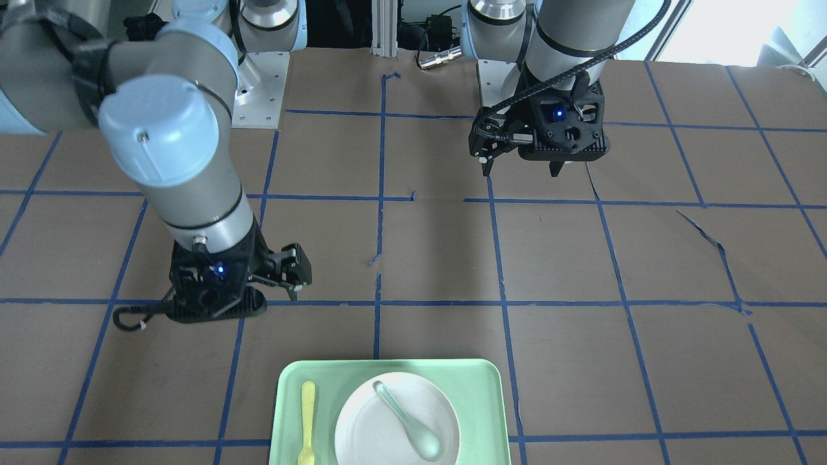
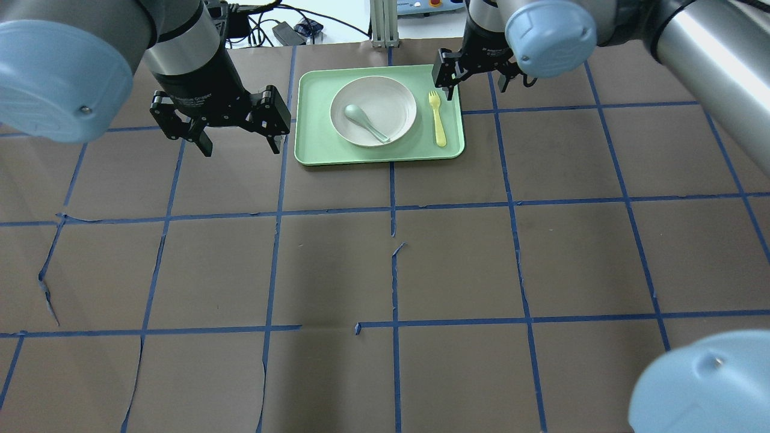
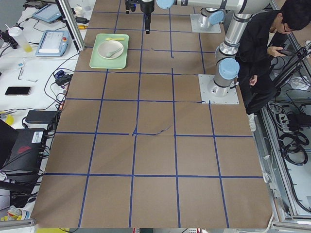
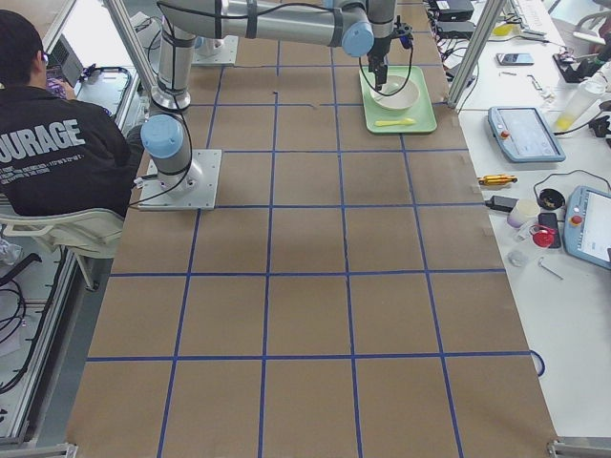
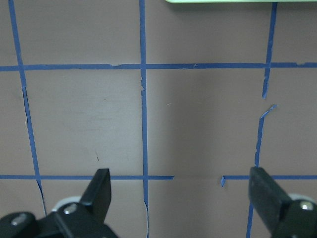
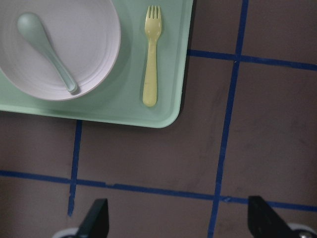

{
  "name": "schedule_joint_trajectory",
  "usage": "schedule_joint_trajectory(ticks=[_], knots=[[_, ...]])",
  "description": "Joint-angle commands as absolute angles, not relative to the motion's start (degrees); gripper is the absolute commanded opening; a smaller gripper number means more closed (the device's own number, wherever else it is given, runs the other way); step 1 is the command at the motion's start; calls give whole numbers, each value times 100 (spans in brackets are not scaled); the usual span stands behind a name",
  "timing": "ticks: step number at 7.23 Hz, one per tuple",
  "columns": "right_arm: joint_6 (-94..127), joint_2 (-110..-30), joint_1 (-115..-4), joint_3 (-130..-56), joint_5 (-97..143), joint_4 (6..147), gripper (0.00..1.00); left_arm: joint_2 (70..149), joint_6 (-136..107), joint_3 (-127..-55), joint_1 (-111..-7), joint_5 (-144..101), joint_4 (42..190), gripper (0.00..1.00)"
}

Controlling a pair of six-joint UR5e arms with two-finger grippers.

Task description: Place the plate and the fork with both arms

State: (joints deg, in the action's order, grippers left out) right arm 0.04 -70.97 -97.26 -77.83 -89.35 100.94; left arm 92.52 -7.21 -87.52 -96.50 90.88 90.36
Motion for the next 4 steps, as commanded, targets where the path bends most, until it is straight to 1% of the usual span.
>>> schedule_joint_trajectory(ticks=[1, 2, 3, 4], knots=[[0, -7889, -9659, -7796, -8938, 9362, 100, 9246, -721, -8754, -9650, 9097, 9061, 100], [9, -8110, -9650, -7805, -8930, 8864, 100, 9246, -721, -8754, -9650, 9088, 9070, 100], [0, -8304, -9694, -7770, -8851, 8772, 100, 9229, -703, -8754, -9659, 9079, 9079, 100], [0, -8271, -9686, -7804, -8868, 8850, 100, 9263, -712, -8754, -9659, 9053, 9097, 100]])
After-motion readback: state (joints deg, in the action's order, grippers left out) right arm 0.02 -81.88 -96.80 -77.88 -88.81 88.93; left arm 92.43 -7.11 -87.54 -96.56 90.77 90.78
